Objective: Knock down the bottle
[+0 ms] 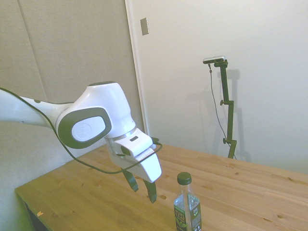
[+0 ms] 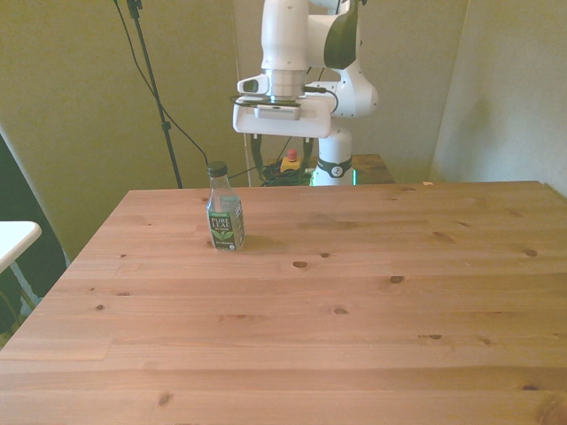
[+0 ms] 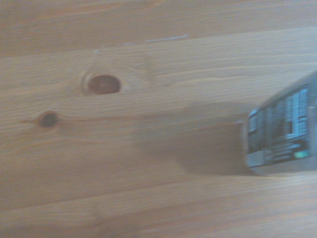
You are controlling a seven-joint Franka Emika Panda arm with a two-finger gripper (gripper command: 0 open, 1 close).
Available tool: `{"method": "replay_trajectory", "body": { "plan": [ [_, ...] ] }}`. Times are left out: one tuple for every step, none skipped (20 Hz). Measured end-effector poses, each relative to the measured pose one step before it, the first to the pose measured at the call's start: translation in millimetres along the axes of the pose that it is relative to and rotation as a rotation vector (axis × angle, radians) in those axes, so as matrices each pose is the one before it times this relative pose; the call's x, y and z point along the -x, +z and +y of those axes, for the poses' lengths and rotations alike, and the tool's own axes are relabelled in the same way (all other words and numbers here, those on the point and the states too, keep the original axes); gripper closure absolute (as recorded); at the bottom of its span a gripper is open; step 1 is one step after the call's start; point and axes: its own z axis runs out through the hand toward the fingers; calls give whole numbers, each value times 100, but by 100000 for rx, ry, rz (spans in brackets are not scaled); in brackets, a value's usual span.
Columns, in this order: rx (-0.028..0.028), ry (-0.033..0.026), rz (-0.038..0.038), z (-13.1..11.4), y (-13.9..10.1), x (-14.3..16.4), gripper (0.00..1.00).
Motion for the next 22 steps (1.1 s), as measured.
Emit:
{"method": "replay_trajectory", "body": {
  "plan": [
    [942, 1181, -536, 698, -138, -1746, 0],
    [107, -404, -95, -136, 20, 55, 0],
    [280, -784, -208, -222, 45, 184, 100],
    [387, -837, 48, -244, 78, 202, 100],
    [519, -927, 235, -209, 71, 155, 100],
    [316, -561, 472, -104, 27, 17, 100],
    [500, -234, 867, 126, 18, -204, 100],
    [812, 161, 779, 352, 43, -399, 100],
    [731, 326, 750, 393, 40, -532, 100],
    [473, 266, 613, 402, 22, -634, 100],
    [675, -229, 474, 433, 92, -690, 100],
    [529, -282, 524, 341, 74, -705, 100],
    [296, -162, 194, 274, 121, -626, 100],
    [297, 246, 273, 150, 98, -679, 100],
    [231, -11, 270, 46, 53, -621, 100],
    [285, -152, 90, -19, 116, -497, 100],
    [201, -134, 183, -48, 37, -421, 100],
    [196, -99, 27, -42, 43, -273, 100],
    [123, -171, 8, -17, -2, -165, 100],
    [-19, -78, 141, 25, -85, -120, 100],
    [-93, 47, 247, 17, -144, -106, 100],
    [-88, 89, 262, 6, -147, -93, 100]
  ]
}}
